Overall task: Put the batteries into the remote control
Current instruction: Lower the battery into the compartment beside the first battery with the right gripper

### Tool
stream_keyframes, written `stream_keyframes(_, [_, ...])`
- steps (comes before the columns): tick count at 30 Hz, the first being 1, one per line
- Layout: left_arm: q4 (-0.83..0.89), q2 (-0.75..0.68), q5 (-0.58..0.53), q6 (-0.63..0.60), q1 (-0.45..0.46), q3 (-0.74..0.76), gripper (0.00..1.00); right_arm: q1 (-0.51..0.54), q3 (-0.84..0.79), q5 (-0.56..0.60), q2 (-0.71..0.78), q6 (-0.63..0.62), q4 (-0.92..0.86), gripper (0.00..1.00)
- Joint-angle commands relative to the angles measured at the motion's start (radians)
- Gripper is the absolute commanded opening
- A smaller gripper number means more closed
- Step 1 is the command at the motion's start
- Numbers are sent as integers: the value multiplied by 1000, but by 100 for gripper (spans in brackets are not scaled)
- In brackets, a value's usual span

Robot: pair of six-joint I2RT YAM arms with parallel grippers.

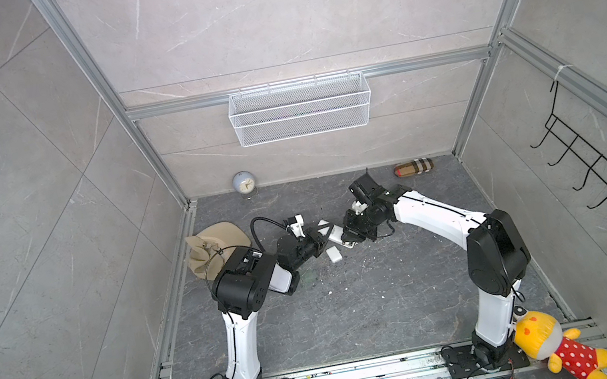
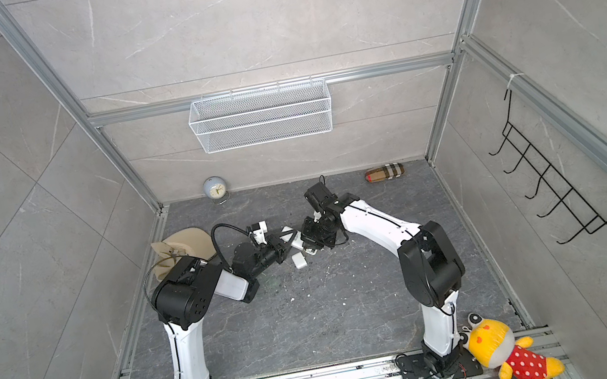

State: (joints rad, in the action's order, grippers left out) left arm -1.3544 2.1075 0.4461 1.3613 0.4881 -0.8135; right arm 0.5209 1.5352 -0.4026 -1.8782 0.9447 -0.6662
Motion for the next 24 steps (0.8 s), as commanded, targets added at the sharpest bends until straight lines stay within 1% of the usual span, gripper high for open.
stream_keyframes(1, [-61, -40, -13, -36, -2, -12, 0, -17, -28, -60, -3, 56, 51, 11])
stream_keyframes(6, [-61, -40, -21, -16, -5, -13, 0, -31, -86, -113, -1, 119, 119, 11])
stream_keyframes(24, [-61, -45, -18, 36, -21, -21, 0, -69, -167, -149, 17, 144, 183, 11])
